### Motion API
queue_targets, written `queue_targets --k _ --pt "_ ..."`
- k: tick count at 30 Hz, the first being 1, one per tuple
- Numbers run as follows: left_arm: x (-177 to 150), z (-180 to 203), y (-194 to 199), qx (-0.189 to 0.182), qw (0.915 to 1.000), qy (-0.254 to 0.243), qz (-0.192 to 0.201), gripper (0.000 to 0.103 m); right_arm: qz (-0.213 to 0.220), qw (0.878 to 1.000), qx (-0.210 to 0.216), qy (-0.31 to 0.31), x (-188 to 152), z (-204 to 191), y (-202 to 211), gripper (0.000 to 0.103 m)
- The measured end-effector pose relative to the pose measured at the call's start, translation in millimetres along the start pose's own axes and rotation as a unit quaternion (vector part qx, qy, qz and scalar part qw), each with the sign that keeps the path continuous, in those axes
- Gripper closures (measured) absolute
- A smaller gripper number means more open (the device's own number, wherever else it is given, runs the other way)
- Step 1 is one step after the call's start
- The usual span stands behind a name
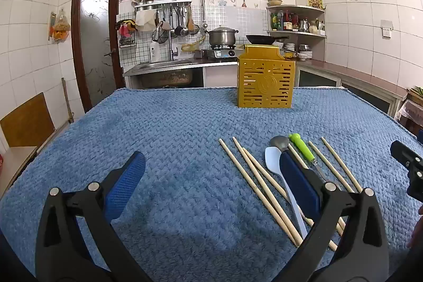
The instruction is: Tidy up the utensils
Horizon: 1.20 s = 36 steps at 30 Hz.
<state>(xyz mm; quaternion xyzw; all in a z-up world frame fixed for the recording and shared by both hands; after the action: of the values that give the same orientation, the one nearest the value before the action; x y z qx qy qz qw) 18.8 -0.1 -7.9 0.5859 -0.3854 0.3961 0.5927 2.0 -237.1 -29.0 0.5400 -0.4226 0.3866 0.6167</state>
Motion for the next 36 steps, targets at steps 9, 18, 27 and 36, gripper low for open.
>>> queue_targets --k 9,18,27,36 --pt "1.9 2.1 -2.4 0.001 1.0 -0.001 -0.001 0.005 0.001 1.0 0.0 0.001 -0.2 -1.3 -1.2 0.004" --pt "-2.3 7.5 -3.8 -0.001 1.0 -0.001 0.0 0.005 0.0 1.0 0.0 0.0 0.0 -0.1 -1.6 0.004" --pt "-2.1 4.8 -3.7 -0.003 1.0 -0.003 0.002 0.005 0.001 1.0 -0.001 0.0 -1.7 2.8 0.1 0.004" --pt "-1.9 5.2 -3.9 -0.002 1.0 -0.004 0.002 0.005 0.001 1.0 -0.001 0.0 -1.7 1.9 0.2 0.004"
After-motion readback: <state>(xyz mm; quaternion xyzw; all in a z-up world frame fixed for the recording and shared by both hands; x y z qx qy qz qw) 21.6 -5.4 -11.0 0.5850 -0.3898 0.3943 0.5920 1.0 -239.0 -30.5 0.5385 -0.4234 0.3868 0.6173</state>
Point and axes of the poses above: each gripper's, at about its wrist camera, not at the fingertips, and y roughly against the way its jaws point, z to its right, x to its top, the point moved 2 cm from there along -y, roughly the way its jaws point, and after that the axes turned 4 degrees about y, right-handed, at the moved point
